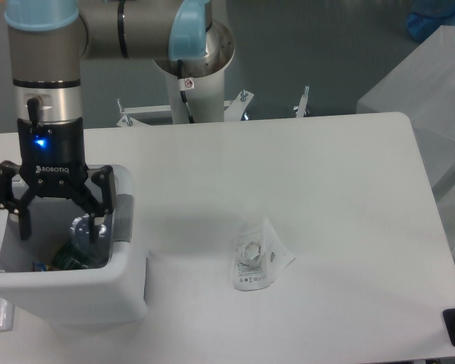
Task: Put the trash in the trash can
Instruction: 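Move the open gripper back above the clear plastic packet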
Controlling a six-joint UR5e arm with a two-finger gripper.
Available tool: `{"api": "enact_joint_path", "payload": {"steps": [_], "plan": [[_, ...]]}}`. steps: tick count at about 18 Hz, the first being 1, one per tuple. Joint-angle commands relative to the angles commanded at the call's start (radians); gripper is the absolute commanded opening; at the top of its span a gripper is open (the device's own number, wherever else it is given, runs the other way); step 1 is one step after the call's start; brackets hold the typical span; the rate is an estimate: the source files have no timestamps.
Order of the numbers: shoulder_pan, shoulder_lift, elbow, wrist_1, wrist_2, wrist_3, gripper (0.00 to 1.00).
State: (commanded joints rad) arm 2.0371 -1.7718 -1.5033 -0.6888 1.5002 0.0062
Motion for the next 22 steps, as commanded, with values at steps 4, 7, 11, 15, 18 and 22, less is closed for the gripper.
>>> {"api": "enact_joint_path", "payload": {"steps": [4,7,11,15,18,22], "plan": [[0.171,0.022,-0.008,-0.002,0.002,0.003,1.00],[0.291,0.002,-0.011,-0.003,0.002,0.015,1.00],[0.420,-0.009,-0.058,-0.008,-0.006,0.124,1.00],[0.512,-0.002,-0.184,-0.017,-0.015,0.502,1.00],[0.552,-0.006,-0.209,-0.070,-0.011,0.647,1.00],[0.563,-0.128,-0.224,-0.103,-0.012,0.749,1.00]]}}
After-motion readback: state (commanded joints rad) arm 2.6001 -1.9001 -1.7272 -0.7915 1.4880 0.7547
